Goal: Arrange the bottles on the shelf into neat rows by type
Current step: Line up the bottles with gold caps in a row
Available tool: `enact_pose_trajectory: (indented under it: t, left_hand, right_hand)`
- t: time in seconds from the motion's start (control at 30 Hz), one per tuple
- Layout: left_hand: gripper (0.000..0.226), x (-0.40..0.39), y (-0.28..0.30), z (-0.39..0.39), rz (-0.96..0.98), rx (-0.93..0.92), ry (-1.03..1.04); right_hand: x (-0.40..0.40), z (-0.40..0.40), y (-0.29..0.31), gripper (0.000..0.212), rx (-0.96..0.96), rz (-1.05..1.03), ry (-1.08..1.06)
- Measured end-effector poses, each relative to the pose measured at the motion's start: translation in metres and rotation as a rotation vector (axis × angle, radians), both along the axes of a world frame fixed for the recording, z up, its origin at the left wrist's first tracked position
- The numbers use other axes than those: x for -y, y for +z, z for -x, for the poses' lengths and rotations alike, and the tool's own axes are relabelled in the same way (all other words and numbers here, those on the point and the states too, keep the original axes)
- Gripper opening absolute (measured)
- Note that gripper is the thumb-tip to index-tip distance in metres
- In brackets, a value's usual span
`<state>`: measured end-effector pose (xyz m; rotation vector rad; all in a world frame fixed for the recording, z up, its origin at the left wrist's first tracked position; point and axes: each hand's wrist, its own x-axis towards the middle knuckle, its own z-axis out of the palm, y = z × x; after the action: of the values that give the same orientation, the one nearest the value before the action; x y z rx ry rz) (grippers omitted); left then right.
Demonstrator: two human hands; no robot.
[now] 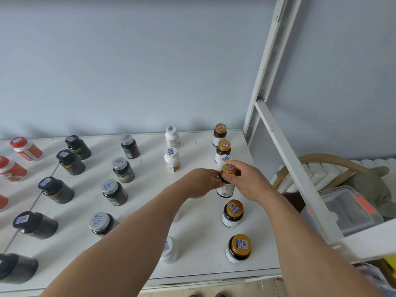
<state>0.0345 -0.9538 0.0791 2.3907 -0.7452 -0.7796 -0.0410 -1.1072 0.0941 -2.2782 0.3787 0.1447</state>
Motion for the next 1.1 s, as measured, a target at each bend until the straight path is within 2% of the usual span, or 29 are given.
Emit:
enact_pose_trajectory:
  t: [0.2, 0.43, 0.67, 0.93, 1.1]
  left_hand:
    - [0.051, -0.002, -0.006, -0.004, -0.142, 0.111, -0.060]
    - [0.051, -0.001, -0.012, -0.010, -0.169, 0.133, -0.063]
    - [0.051, -0.004, -0.009, -0.023, -0.128, 0.139, -0.009]
    - [0.053, 0.005, -0.011, -0.040, -0.098, 0.117, 0.042]
    - [0.051, 0.008, -0.015, -0.049, -0.078, 0.058, 0.037]
  right_hand:
    - [0.001, 0.005, -0.015, 0.052, -0.038, -0.064, 0.003]
    - [0.006, 0.008, -0.023, 0.056, -0.044, -0.088, 0.018]
    - [0.015, -0.012, -0.007, 0.051, 0.113, -0.081, -0.169]
    - [0.018, -0.061, -0.006, 0.059, -0.101, 0.024, 0.001]
    - [0.021, -0.071, -0.010, 0.054, -0.104, 0.059, 0.016]
